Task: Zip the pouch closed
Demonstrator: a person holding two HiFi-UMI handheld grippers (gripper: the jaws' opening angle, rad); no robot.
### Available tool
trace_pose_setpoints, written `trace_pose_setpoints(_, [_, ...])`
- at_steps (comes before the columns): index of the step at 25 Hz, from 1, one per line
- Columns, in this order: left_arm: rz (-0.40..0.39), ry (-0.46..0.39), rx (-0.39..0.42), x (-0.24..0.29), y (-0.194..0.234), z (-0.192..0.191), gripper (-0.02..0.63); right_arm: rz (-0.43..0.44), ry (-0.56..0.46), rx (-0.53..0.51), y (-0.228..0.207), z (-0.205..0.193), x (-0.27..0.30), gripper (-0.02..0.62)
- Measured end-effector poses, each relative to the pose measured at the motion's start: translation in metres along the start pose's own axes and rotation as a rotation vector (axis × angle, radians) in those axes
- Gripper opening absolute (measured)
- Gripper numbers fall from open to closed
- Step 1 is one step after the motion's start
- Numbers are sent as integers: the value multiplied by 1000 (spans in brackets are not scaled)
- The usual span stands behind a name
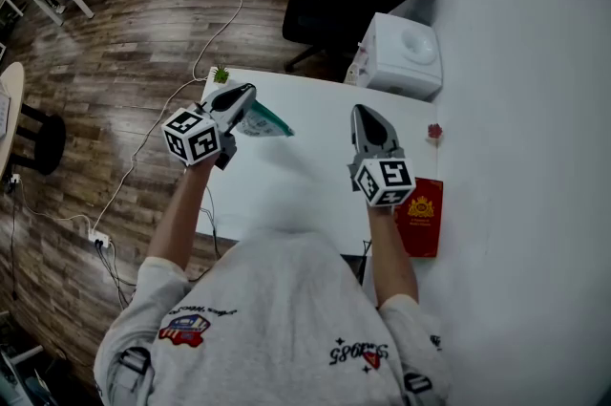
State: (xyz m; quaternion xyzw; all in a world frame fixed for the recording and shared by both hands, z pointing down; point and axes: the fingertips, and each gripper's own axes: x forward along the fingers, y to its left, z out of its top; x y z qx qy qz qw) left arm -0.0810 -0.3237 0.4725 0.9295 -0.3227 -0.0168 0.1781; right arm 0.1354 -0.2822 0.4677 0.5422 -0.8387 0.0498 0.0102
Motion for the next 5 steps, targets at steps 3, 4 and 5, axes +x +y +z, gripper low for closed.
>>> trace_pose_setpoints(3, [0, 2, -1, -1, -1, 0, 18, 2, 0, -1, 1, 1, -1, 3])
trace_pose_setpoints(4, [0, 3, -1, -1, -2, 0, 18, 3, 0, -1, 2, 1, -1, 3])
trace_pose_setpoints(5, [0, 3, -2, -1, -2, 0, 18, 3, 0, -1, 2, 1, -1, 3])
